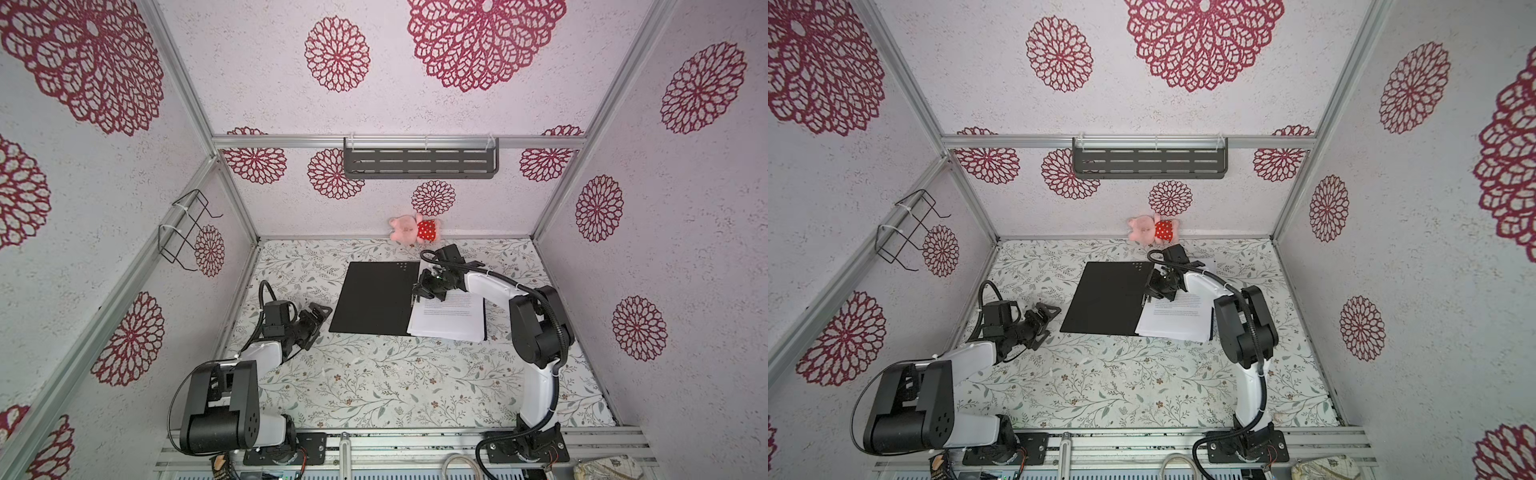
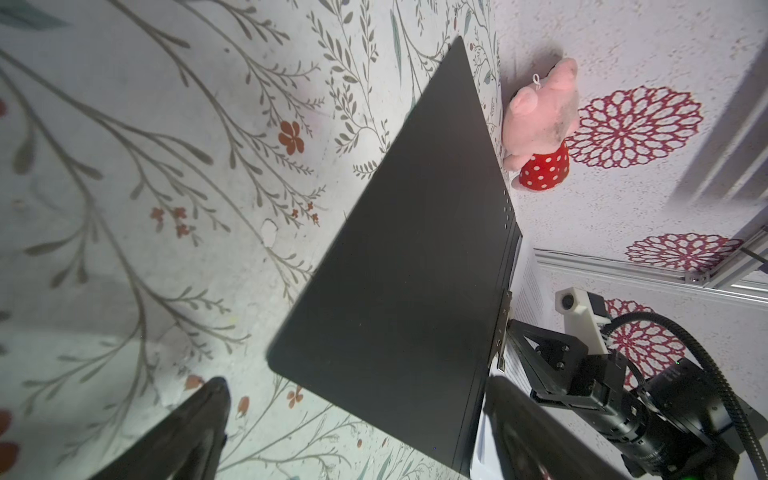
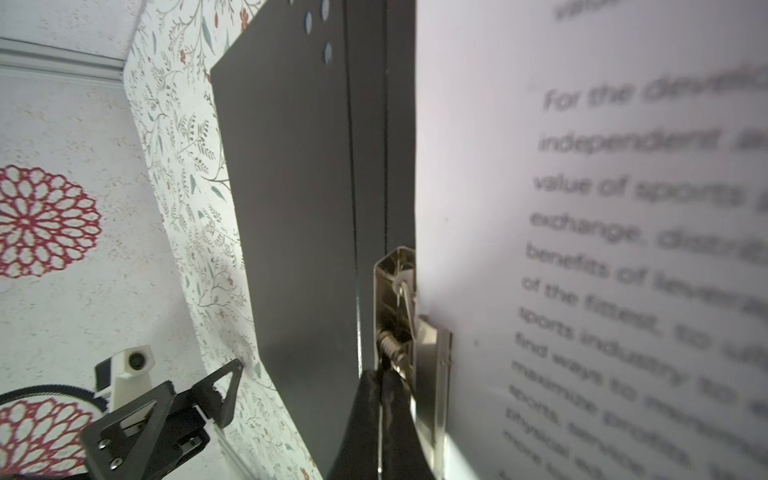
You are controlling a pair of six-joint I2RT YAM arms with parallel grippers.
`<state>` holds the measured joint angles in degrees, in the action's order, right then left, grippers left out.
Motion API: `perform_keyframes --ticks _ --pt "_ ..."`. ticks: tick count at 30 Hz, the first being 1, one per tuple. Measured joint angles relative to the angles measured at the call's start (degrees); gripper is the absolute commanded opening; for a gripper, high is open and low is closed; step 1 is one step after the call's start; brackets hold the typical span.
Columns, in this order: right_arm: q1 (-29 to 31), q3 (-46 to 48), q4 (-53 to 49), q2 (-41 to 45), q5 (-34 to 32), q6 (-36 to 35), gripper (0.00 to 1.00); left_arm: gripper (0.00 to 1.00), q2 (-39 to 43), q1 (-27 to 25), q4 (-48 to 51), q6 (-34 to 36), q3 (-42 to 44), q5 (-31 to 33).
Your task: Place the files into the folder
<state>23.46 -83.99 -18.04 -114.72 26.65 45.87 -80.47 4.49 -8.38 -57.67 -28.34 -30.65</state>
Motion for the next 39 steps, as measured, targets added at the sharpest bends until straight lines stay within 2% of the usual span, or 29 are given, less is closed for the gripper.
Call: perform_keyframes --ticks 9,15,21,30,35,39 --pt "-2.5 5.0 7.5 2.4 5.2 5.0 0.00 0.99 -1.1 -0.7 -1.6 0.0 0.0 -0.9" --pt "-3.1 7.3 11.4 2.6 7.3 7.2 0.00 0.99 -6.8 -3.9 -5.6 -1.6 -0.4 -1.8" --pt "-3.4 8.7 13.0 2.6 8.6 8.3 0.00 0.99 -13.1 -4.7 -19.4 -6.6 0.3 -3.7" --pt "-3.6 8.7 13.5 2.7 9.5 8.2 0.00 0.99 -25.5 -6.1 -46.0 -15.5 1.1 -3.4" --pt "-4.1 8.6 11.8 2.7 9.6 5.6 0.00 0.99 -25.8 -6.1 -51.0 -17.0 2.8 -0.8" --pt "-4.1 8.5 8.3 2.7 9.0 2.1 0.00 0.99 -20.7 -6.1 -50.4 -16.3 3.2 0.4"
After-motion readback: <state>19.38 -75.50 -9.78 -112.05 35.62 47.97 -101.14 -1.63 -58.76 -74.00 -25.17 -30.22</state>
